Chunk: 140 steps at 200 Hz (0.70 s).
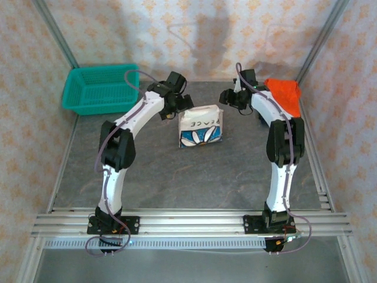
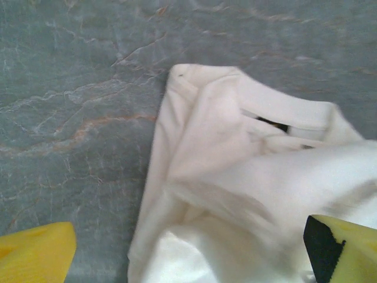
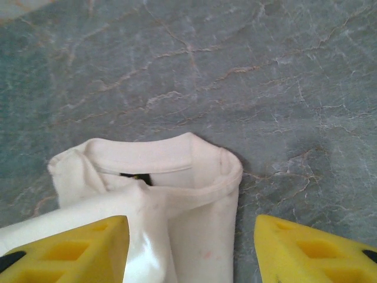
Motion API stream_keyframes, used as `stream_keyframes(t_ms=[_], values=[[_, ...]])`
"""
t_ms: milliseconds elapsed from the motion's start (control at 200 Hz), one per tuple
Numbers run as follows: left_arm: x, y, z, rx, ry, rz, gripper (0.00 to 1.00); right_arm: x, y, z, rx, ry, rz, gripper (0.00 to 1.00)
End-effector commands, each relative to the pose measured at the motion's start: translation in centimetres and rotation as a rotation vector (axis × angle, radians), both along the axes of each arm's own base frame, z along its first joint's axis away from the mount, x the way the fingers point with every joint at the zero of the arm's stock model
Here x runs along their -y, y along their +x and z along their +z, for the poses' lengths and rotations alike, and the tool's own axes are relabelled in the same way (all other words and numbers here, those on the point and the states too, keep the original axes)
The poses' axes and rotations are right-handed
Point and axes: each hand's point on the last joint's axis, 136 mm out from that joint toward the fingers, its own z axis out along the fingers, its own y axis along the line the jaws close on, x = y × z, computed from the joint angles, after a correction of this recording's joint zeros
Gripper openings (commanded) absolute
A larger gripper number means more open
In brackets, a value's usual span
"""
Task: Fold and stack the t-shirts
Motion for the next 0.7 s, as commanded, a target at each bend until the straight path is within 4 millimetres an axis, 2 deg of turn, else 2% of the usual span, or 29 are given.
stream_keyframes(t_ms=[0,80,200,355,440,545,645,696], values=[[1.1,-1.5,1.2,0.020,0.040,-0.028,1.00,-0.8,-1.3,2.8,0.055,0.022,0.021,0.58],[2.1,-1.8,0.9,0.024,0.040,-0.034,1.00,-1.9,-2.4,2.9,0.058,0.029,0.052,0.58],[2.8,-1.0,-0.9,-0.007,0.029,-0.021,1.00,-3.6,-3.9,2.0,0.035,0.032,0.098,0.58],[4.1,-0.7,-0.3,0.016,0.015,-0.051,1.00,-4.0,-5.5,0.5,0.002,0.011,0.116,0.59],[4.2,-0.7,-1.0,0.006,0.012,-0.048,0.98,-3.6,-5.3,-0.9,-0.022,-0.007,0.096,0.58],[4.1,-0.9,-1.9,-0.012,0.015,-0.039,0.98,-4.5,-4.3,-2.6,-0.071,0.020,0.105,0.58],[3.9,-1.3,-1.7,0.002,0.003,-0.029,0.97,-5.1,-3.1,-4.0,-0.100,0.038,0.105,0.58],[3.6,-1.6,-1.7,0.004,0.009,-0.026,0.97,-5.2,-2.3,-4.5,-0.098,0.029,0.101,0.54]])
